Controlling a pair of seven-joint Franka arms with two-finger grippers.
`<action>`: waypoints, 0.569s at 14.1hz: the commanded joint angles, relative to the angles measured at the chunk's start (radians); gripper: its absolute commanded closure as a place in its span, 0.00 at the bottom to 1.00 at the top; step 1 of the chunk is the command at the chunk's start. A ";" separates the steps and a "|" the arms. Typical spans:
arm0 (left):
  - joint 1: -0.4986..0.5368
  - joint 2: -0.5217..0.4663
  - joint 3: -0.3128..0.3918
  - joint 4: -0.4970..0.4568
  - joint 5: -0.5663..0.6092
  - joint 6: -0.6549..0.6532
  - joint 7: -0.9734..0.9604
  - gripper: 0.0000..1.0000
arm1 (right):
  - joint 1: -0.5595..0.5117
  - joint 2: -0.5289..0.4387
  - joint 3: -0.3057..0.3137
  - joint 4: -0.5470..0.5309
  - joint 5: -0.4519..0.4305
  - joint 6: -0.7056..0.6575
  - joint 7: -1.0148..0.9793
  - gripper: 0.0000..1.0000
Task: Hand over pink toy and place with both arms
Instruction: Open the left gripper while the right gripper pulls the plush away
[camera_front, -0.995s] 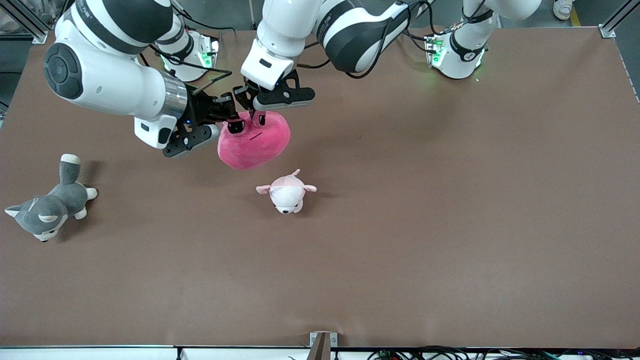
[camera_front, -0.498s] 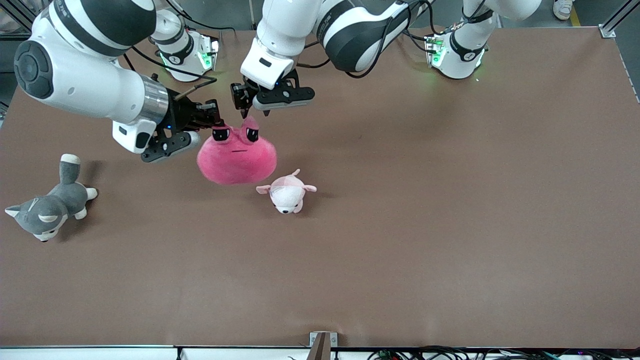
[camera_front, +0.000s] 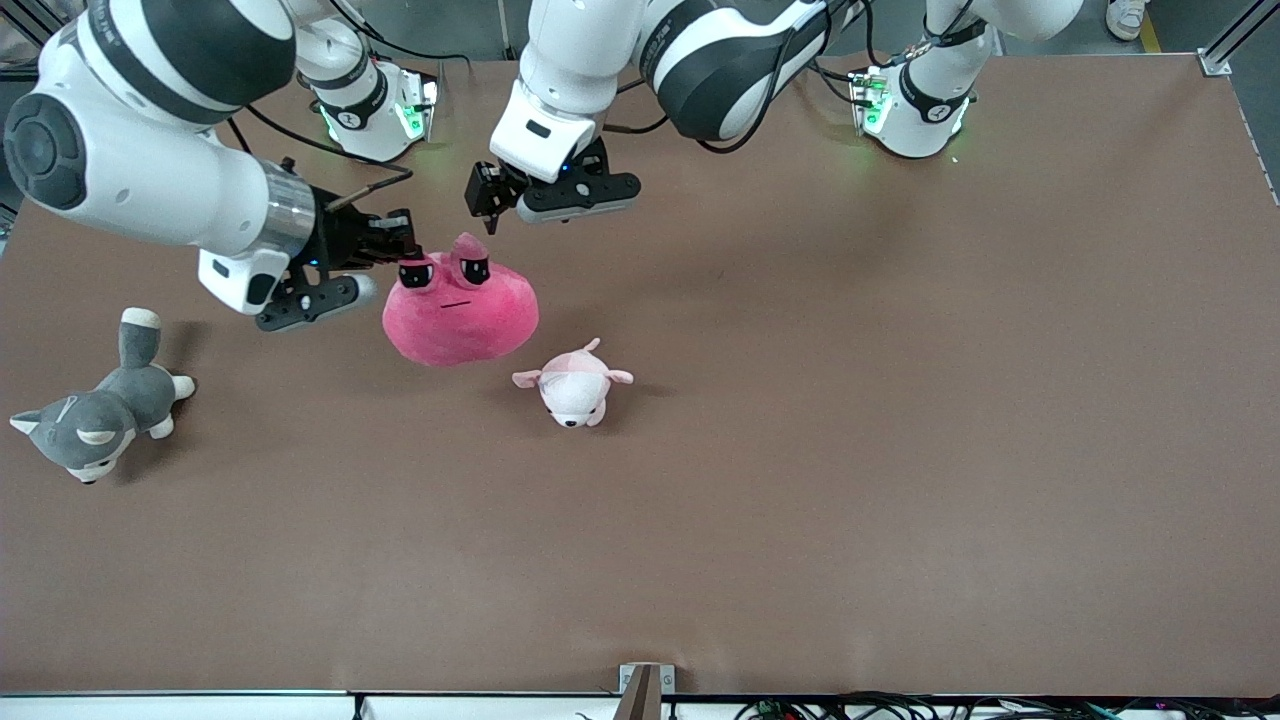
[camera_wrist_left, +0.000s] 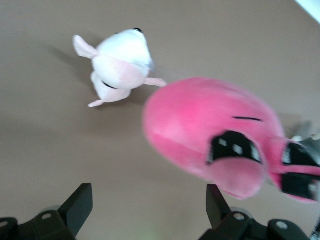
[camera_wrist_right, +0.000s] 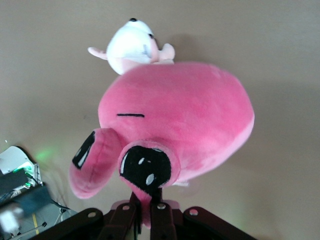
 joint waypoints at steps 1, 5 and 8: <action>0.041 -0.069 0.006 -0.021 0.017 -0.144 0.020 0.00 | -0.099 0.001 0.011 -0.008 -0.009 -0.052 -0.065 1.00; 0.136 -0.130 0.006 -0.021 0.021 -0.378 0.213 0.00 | -0.223 0.024 0.011 -0.037 -0.015 -0.086 -0.128 1.00; 0.211 -0.135 0.009 -0.023 0.024 -0.500 0.333 0.00 | -0.288 0.069 0.011 -0.037 -0.099 -0.105 -0.197 1.00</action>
